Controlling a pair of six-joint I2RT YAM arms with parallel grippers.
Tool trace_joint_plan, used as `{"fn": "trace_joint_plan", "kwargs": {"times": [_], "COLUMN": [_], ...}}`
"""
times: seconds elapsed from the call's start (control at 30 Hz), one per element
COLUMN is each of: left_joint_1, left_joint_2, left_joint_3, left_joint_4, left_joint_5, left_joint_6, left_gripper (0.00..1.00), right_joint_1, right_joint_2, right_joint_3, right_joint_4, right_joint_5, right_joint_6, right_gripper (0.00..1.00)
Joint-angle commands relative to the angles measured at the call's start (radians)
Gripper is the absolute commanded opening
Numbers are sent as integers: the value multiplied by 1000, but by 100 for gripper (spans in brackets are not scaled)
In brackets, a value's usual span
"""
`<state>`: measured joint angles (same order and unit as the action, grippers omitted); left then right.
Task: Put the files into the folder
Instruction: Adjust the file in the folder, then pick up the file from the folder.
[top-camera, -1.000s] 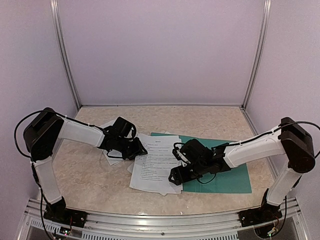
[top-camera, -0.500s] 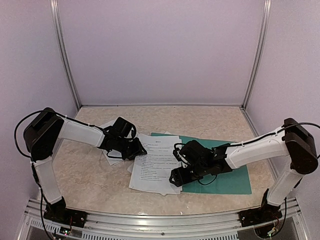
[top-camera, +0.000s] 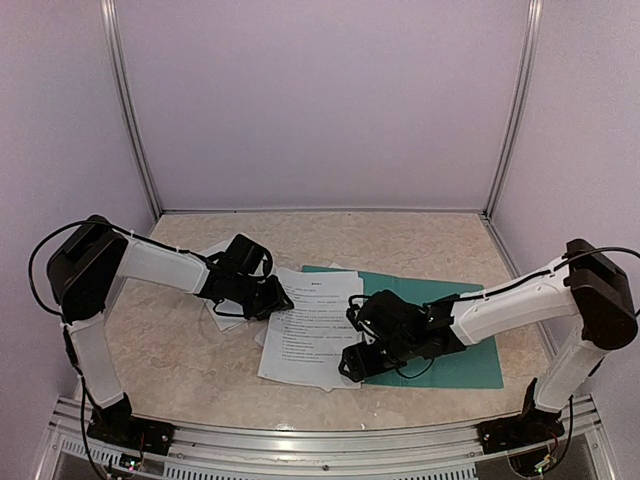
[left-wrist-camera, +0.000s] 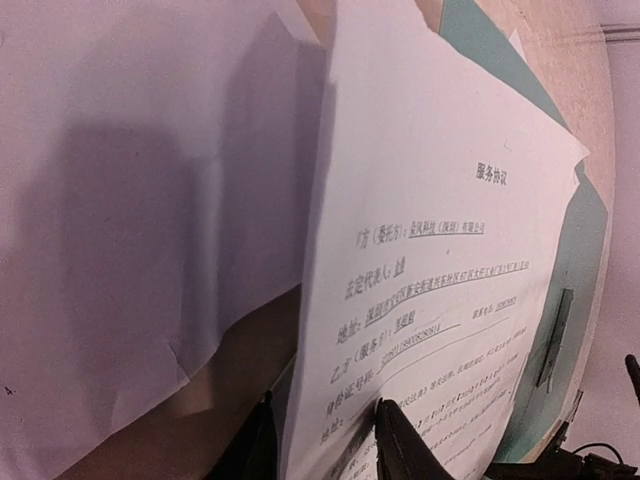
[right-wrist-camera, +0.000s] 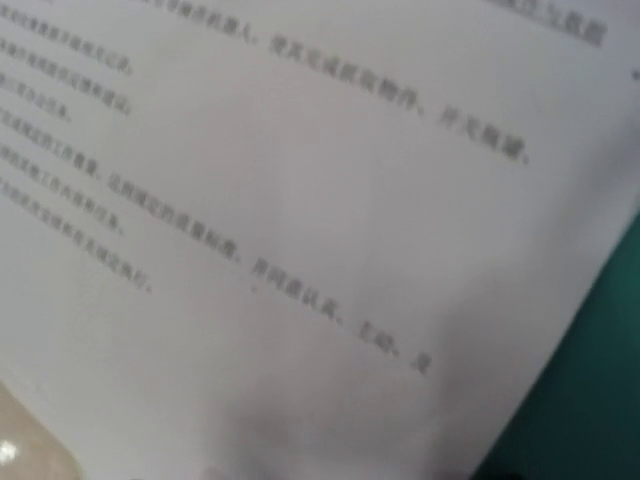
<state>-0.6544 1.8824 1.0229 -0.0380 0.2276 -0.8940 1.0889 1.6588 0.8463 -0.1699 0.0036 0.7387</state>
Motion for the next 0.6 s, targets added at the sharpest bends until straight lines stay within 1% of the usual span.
{"fn": "trace_joint_plan", "kwargs": {"times": [0.0, 0.43, 0.57], "left_joint_1": [2, 2, 2], "left_joint_2": [-7, -12, -15], "left_joint_3": [23, 20, 19], "left_joint_4": [-26, -31, -31], "left_joint_5": [-20, -25, -25], "left_joint_6": [14, 15, 19], "left_gripper": [32, 32, 31], "right_joint_1": [25, 63, 66], "right_joint_2": [-18, -5, -12], "right_joint_3": [-32, -26, -18], "right_joint_4": [19, 34, 8], "right_joint_5": [5, 7, 36], "right_joint_6": [32, 50, 50], "right_gripper": [72, 72, 72]}}
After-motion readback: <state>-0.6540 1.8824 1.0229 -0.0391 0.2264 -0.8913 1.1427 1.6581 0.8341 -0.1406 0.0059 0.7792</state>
